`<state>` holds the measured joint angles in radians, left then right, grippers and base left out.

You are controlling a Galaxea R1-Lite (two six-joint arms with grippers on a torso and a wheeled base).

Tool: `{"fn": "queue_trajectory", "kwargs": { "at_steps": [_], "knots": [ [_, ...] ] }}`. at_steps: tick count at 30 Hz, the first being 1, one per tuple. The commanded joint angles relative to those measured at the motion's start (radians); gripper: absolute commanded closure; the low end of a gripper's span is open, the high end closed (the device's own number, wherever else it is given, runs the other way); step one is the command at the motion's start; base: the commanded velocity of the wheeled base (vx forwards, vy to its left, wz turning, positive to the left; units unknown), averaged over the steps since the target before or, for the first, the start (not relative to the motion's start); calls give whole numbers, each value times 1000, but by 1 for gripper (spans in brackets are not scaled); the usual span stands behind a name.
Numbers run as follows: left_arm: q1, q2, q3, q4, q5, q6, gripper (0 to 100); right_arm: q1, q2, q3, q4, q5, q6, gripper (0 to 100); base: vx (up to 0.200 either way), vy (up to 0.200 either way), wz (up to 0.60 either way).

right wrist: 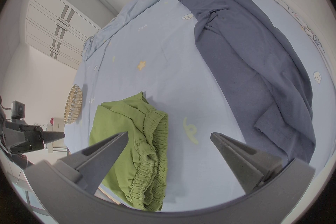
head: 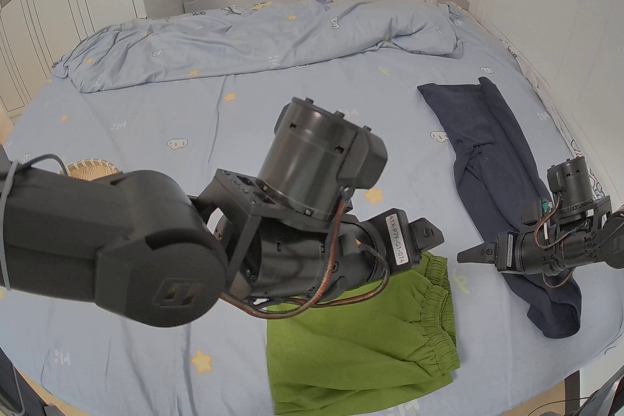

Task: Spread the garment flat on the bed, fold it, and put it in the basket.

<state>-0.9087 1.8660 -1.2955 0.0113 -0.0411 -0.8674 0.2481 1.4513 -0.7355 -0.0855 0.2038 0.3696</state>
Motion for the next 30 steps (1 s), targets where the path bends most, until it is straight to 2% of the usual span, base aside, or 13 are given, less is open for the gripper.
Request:
{"fn": "queue_trajectory", "kwargs": {
  "at_steps": [1, 4, 5, 6, 7, 10, 11, 12, 13, 15, 16, 19, 30],
  "knots": [
    [70, -5, 53, -5, -6, -13, 0, -10, 0, -1, 0, 2, 0, 0, 0, 0, 0],
    [168, -39, 159, -16, -54, 4, 0, -9, -2, -2, 0, 5, 0, 0, 0, 0, 0],
    [174, -42, 163, -16, -59, 7, 0, -9, -2, -2, 0, 5, 0, 0, 0, 0, 0],
    [243, -54, 226, -16, -120, 53, 0, -1, -5, -2, 0, 5, 2, 0, 0, 0, 0],
    [280, -65, 266, -17, -157, 81, 0, 3, -8, -2, 1, 5, 2, 0, 0, 0, 0],
    [352, -87, 363, -48, -255, 131, 0, 7, -29, -2, 3, 5, 2, 0, 0, 0, 0],
    [386, -90, 429, -97, -316, 154, 0, 7, -38, -2, 4, 6, 2, 0, 0, 0, 0],
    [393, -90, 446, -111, -329, 159, 0, 8, -40, -2, 4, 6, 2, 0, 0, 0, 0],
    [433, -87, 545, -218, -399, 189, 0, 20, -54, -1, 6, 6, 2, 0, 0, 0, 0],
    [442, -79, 578, -266, -421, 203, 0, 22, -61, 1, 6, 6, 2, 0, 0, 0, 0],
    [455, -44, 633, -369, -457, 222, 0, 28, -72, 2, 7, 5, 2, 0, 0, 0, 0],
    [455, 5, 662, -456, -467, 223, 0, 26, -94, 11, 7, 5, 2, 0, 0, 0, 0],
    [452, 98, 662, -479, -476, 223, 0, 17, -109, 21, 7, 6, 3, 0, 0, 0, 0]
  ]
}}
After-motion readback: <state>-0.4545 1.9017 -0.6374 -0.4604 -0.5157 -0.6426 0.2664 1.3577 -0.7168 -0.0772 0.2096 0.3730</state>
